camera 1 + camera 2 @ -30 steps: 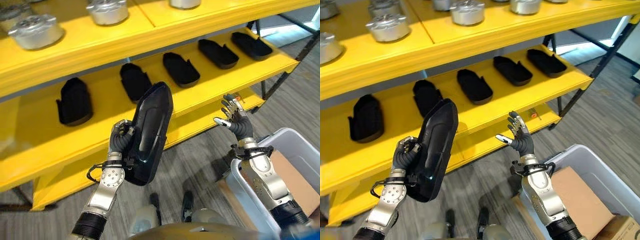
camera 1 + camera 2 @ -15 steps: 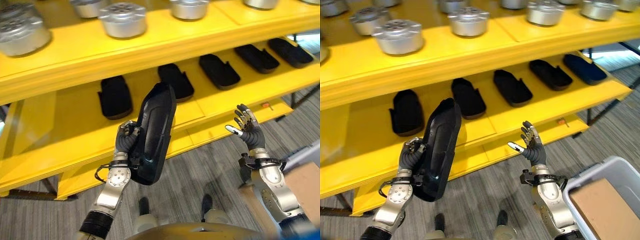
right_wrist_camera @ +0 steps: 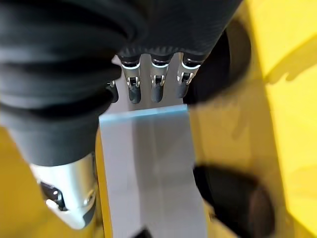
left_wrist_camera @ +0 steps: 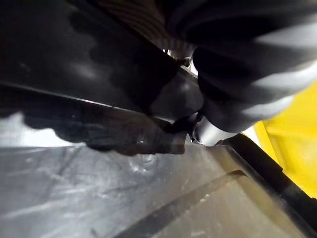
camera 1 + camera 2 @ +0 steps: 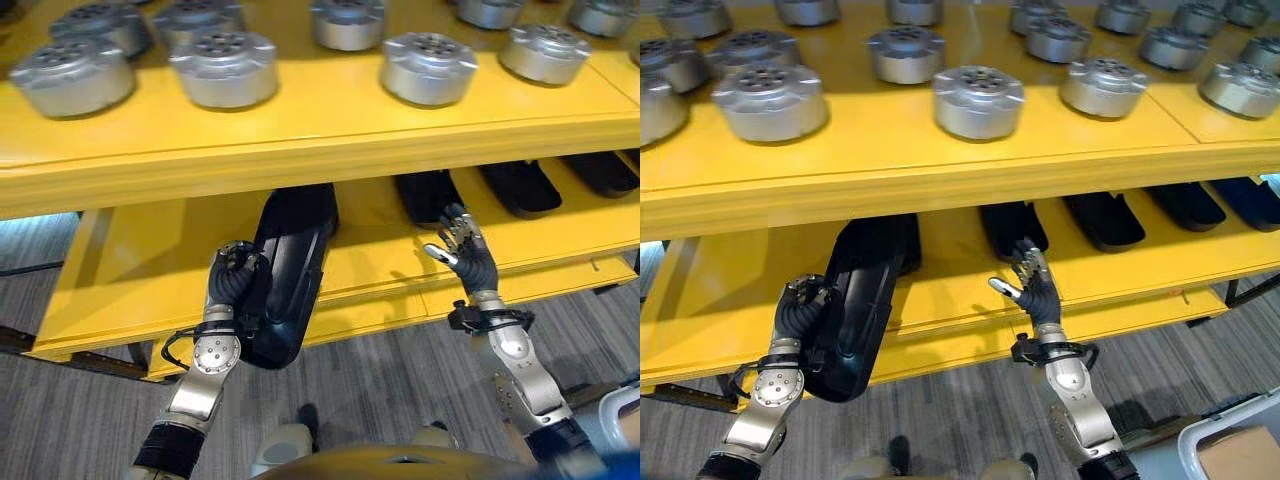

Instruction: Move parts from the plastic box to the shelf.

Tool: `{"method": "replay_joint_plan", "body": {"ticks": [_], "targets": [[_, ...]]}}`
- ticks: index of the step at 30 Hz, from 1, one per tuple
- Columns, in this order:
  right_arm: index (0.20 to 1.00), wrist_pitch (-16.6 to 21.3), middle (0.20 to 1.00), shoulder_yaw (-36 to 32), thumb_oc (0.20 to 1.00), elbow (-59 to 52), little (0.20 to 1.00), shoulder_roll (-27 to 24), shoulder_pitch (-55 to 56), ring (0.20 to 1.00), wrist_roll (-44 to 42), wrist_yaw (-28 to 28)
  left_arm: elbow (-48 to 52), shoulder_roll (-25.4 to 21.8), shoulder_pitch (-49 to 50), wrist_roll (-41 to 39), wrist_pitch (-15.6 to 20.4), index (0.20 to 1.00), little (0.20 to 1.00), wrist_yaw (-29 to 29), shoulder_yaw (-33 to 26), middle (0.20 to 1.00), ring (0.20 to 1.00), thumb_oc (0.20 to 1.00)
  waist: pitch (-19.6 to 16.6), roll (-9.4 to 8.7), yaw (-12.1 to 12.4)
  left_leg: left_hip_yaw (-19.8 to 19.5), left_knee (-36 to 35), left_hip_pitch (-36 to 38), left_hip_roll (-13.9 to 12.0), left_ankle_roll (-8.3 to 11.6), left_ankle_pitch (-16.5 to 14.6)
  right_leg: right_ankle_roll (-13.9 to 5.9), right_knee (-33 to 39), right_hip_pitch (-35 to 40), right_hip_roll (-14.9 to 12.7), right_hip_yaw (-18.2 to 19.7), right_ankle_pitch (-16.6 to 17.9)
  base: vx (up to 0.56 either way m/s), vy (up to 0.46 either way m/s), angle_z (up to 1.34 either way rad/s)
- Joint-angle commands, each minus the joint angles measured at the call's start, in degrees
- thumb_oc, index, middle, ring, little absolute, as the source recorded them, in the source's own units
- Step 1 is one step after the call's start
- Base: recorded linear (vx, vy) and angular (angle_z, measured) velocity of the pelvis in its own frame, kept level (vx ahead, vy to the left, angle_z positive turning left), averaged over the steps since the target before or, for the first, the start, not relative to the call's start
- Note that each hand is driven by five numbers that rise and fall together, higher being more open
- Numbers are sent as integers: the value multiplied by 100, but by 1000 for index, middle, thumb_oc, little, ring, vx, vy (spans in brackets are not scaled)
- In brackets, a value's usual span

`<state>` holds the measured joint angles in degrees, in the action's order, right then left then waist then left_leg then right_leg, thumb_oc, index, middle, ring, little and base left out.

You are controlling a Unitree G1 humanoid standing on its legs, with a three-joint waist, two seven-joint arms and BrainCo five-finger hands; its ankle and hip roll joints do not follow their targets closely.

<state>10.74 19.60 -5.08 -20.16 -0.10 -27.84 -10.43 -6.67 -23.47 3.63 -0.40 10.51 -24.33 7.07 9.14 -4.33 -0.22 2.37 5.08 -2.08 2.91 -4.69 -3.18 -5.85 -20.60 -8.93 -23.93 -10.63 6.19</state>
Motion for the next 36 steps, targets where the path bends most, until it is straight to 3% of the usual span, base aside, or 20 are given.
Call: {"method": "replay_joint_plan", "body": {"ticks": [1,2,3,5,6,7,12,19,21,24,25,26,27,29,30,32,34,36], "targets": [[1000,248,1000,-203,1000,-97,1000,-143,-267,1000,-34,153,516,-119,-175,92,361,200,200,-27,-174,200,200,200,21,78,-162,-58,-383,324,-122,112,-89,14,151,165,1714,302,-853,72,87,14],[1000,247,1000,-204,1000,-98,1000,-145,-271,1000,-35,153,517,-118,-179,92,361,200,200,-25,-176,200,200,200,11,83,-161,-55,-389,304,-129,116,-70,22,168,149,1723,302,-829,127,147,24],[1000,262,1000,-221,1000,-166,1000,-186,-238,1000,-82,190,557,-64,-119,82,340,200,200,64,-177,200,200,200,-15,26,-240,-128,-435,333,6,112,-50,155,439,156,2192,433,-1009,56,70,33],[1000,278,1000,-201,1000,-228,1000,-207,-208,1000,-81,206,590,-24,-82,64,347,200,200,96,-188,200,200,200,-32,-24,-265,-179,-479,336,96,131,-31,283,872,283,2319,480,-1015,52,36,56],[1000,268,1000,-214,1000,-240,1000,-204,-124,1000,-81,221,582,12,-70,79,331,200,200,121,-184,200,200,200,-61,-34,-259,-242,-493,362,137,138,-13,238,1063,447,2249,518,-1009,73,-44,45],[1000,250,1000,-207,1000,-205,1000,-241,-79,1000,-33,225,579,63,15,143,326,200,200,125,-135,200,200,200,-142,-47,-261,-233,-610,430,139,141,10,228,1334,619,2349,670,-931,73,-55,19],[1000,271,1000,-320,1000,-216,1000,-298,35,1000,-85,260,630,38,121,216,329,200,200,163,-134,200,200,200,-266,-76,-219,-274,-498,395,143,174,-32,222,1852,930,2325,651,-821,43,-62,15],[1000,239,1000,-416,1000,-153,1000,-386,152,1000,-181,323,710,30,247,117,349,200,200,234,-188,200,200,200,-183,-204,-126,-509,521,18,230,356,-320,350,1931,1141,2303,493,-859,-19,-76,29],[1000,298,1000,-517,1000,-166,1000,-464,197,1000,-196,309,734,-43,208,57,387,200,200,280,-189,200,200,200,-10,-286,-124,-464,1209,-341,-107,543,-408,370,1888,1166,2178,372,-880,-142,22,42],[1000,293,1000,-570,1000,-146,1000,-548,227,1000,-228,275,751,-34,215,-22,452,200,200,248,-211,200,200,200,-36,-302,-200,-410,910,-189,-883,522,-356,243,1841,1111,1906,312,-894,-59,181,41],[1000,300,1000,-583,1000,-135,1000,-550,257,1000,-247,245,736,-21,209,-45,462,200,200,214,-211,200,200,200,-89,-245,-259,-340,573,-154,-1351,607,-42,182,1817,1060,1810,281,-944,26,348,9],[1000,304,1000,-633,1000,-102,1000,-596,322,1000,-254,170,695,41,176,-93,452,200,200,212,-167,200,200,200,-186,-87,-355,-154,-263,-51,-1990,858,690,127,1729,974,1729,235,-1053,56,407,9],[1000,333,1000,-646,1000,-111,1000,-619,283,1000,-215,110,657,48,95,-71,425,200,200,198,-93,200,200,200,-177,-33,-388,-20,-402,-183,-2230,987,1056,72,1698,987,1633,203,-1069,63,370,32],[1000,337,1000,-669,1000,-108,1000,-612,299,1000,-213,86,601,70,18,-90,416,200,200,205,-41,200,200,200,-173,20,-410,-91,-472,-110,-2300,1071,1186,39,1672,961,1606,231,-1072,42,223,54],[1000,323,1000,-617,1000,-43,1000,-553,238,1000,-167,99,555,136,-5,-82,443,200,200,218,17,200,200,200,-235,107,-345,-484,-477,35,-1992,1146,750,-75,1658,1010,1477,293,-989,52,174,28],[1000,345,1000,-648,1000,-53,1000,-499,250,1000,-218,104,530,143,-116,-43,444,200,200,255,110,200,200,200,-288,126,-421,-292,-535,84,-1946,1186,684,-152,1665,1083,1379,290,-925,83,230,-27],[1000,333,1000,-760,1000,-183,1000,-394,325,1000,-246,122,595,7,-246,173,446,200,200,385,247,200,200,200,-346,86,-444,-109,-545,194,-1687,1153,455,-320,1724,1173,1119,300,-754,119,337,-20],[1000,322,1000,-759,1000,-189,1000,-345,340,1000,-243,131,578,-26,-303,190,439,200,200,384,271,200,200,200,-355,40,-440,-65,-533,212,-1587,1112,389,-381,1761,1186,1030,304,-687,63,243,29]]}}
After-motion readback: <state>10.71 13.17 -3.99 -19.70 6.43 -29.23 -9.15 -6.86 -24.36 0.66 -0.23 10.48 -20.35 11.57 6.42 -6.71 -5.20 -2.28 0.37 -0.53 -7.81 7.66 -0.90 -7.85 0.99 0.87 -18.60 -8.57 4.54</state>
